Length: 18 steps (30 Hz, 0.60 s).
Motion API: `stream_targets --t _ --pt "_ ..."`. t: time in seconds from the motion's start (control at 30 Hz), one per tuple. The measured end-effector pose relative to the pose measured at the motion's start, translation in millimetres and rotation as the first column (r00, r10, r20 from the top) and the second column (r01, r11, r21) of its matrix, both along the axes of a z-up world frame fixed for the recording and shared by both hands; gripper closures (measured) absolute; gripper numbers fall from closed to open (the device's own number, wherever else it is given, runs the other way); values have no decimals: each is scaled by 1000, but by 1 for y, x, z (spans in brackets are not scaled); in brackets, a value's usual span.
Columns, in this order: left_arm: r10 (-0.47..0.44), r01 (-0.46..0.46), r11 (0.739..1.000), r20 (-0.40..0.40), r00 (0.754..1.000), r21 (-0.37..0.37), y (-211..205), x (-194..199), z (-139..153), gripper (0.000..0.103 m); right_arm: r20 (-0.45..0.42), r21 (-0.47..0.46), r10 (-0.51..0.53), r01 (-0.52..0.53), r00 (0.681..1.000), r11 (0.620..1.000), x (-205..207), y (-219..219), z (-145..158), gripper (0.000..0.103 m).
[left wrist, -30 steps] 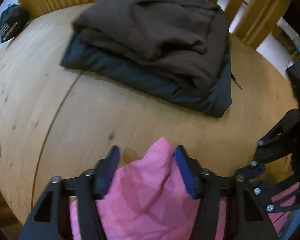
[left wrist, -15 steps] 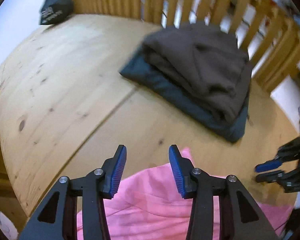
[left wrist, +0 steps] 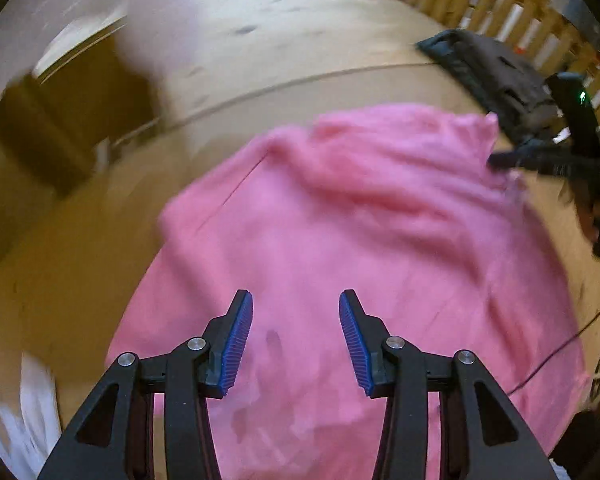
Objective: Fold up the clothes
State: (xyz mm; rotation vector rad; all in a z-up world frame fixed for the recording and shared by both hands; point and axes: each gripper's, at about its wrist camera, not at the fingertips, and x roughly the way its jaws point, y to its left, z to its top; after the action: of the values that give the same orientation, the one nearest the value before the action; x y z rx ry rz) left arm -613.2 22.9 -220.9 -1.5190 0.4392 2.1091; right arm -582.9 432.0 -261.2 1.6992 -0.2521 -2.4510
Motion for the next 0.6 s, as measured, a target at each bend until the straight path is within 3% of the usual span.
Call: stream_targets --t 0.07,0.13,0.23,0.3,0.4,0.5,0.6 --pt "45 -45 999 6 999 1 -20 2 -8 60 26 184 -151 144 988 972 9 23 1 99" --pt "70 -70 998 2 998 1 -34 1 -15 60 54 146 -230 220 972 965 16 41 5 96" --pt "60 -61 998 -18 998 -8 -38 -1 -23 60 -19 69 -213 213 977 975 22 34 31 96" --pt "51 -51 999 -23 998 -15 -42 -1 -27 60 -88 56 -132 138 987 989 16 7 47 93" --pt "71 -71 997 -7 997 -12 -57 -4 -35 60 -91 52 11 -6 996 999 -9 -37 43 92" --pt "66 -66 998 -18 998 -3 -63 -3 -37 57 -42 102 50 -46 998 994 -36 -64 19 92" --pt "44 -45 999 -39 998 -23 -70 0 -39 53 -17 160 27 -24 999 987 -54 -63 -2 92"
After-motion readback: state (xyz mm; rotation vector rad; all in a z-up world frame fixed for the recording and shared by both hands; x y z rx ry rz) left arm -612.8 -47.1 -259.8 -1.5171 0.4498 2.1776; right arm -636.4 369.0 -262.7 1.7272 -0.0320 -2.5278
